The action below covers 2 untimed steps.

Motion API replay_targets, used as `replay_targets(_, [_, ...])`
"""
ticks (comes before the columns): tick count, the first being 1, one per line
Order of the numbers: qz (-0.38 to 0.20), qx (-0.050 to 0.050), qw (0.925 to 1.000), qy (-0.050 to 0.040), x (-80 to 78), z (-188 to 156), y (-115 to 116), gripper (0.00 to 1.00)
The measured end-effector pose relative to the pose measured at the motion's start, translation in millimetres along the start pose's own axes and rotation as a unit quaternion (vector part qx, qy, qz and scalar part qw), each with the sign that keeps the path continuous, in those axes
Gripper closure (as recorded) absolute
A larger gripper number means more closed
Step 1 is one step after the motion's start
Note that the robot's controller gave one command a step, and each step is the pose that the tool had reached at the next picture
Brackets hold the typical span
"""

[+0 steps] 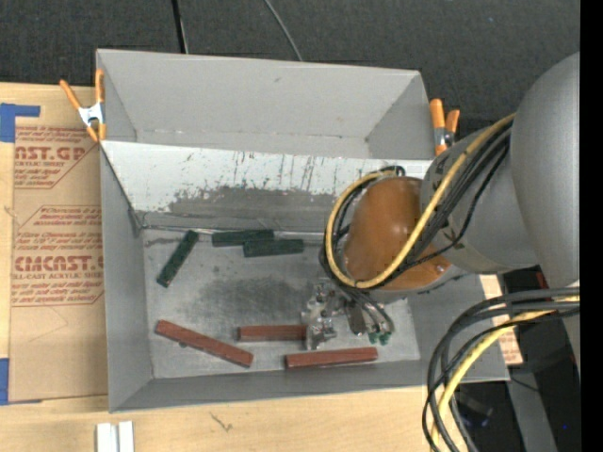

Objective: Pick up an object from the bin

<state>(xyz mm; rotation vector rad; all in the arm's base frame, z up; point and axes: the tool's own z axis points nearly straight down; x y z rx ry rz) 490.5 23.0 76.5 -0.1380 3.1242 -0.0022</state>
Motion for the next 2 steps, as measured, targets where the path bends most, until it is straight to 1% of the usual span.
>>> replay_targets(1, [0.0,0.0,1.0,0.0,0.0,0,0,1.0])
replay_targets(2, [-0.016,-0.001,0.9999,0.004,-23.3,-165,4,1.0])
